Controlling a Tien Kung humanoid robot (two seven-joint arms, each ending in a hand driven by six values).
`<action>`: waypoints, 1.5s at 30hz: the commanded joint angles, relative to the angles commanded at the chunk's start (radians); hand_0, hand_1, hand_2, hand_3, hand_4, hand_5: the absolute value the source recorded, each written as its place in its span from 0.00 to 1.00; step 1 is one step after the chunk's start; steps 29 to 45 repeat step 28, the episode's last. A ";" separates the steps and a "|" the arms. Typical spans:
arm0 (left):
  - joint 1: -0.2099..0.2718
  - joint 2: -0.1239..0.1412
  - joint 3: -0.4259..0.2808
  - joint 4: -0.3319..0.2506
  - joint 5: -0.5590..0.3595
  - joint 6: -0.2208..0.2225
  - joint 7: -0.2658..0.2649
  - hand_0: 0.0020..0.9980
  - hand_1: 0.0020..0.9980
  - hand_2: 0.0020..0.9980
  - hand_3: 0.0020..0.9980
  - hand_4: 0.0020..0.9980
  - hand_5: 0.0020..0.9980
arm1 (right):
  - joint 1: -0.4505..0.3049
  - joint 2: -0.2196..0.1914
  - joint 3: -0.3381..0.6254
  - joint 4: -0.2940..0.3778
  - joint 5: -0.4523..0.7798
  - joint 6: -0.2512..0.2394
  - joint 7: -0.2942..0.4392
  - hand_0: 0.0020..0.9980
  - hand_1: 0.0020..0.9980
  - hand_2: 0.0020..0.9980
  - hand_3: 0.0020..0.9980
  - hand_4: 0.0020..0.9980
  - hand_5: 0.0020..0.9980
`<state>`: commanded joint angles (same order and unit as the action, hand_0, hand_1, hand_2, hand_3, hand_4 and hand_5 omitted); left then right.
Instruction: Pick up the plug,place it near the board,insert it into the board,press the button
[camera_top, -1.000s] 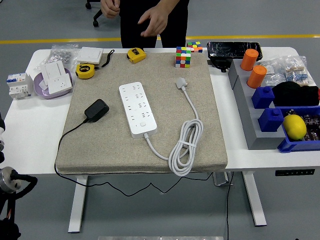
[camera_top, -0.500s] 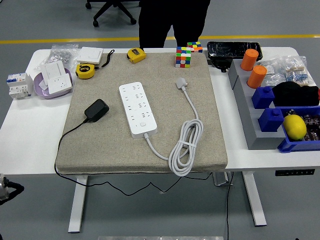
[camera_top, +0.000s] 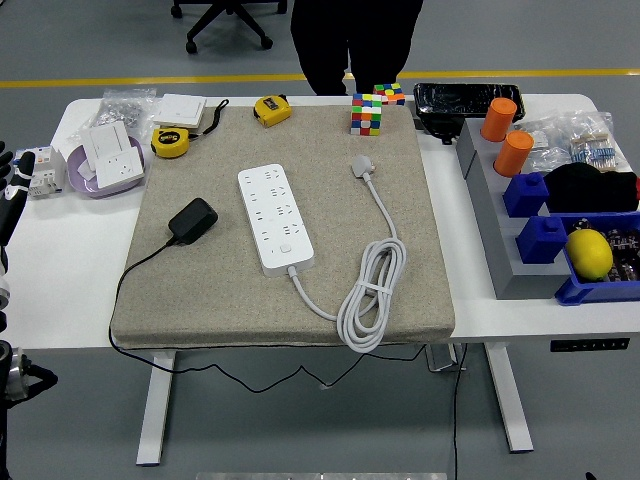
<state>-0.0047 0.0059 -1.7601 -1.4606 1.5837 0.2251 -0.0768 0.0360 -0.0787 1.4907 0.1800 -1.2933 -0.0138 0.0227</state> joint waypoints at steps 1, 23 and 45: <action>0.000 0.000 0.001 0.000 0.000 -0.001 0.001 0.81 0.84 0.82 0.84 0.96 0.76 | 0.000 0.001 0.001 0.000 -0.002 0.000 0.000 0.97 0.89 0.83 0.84 1.00 1.00; 0.012 -0.001 0.010 0.010 0.017 -0.029 0.027 0.73 0.70 0.68 0.73 0.92 0.72 | 0.003 -0.001 -0.001 0.000 -0.034 0.007 -0.004 0.96 0.89 0.83 0.84 1.00 1.00; 0.014 -0.001 0.011 0.011 0.022 -0.031 0.030 0.73 0.69 0.68 0.72 0.91 0.70 | 0.004 -0.004 0.001 0.000 -0.041 0.007 -0.005 0.96 0.90 0.83 0.84 1.00 1.00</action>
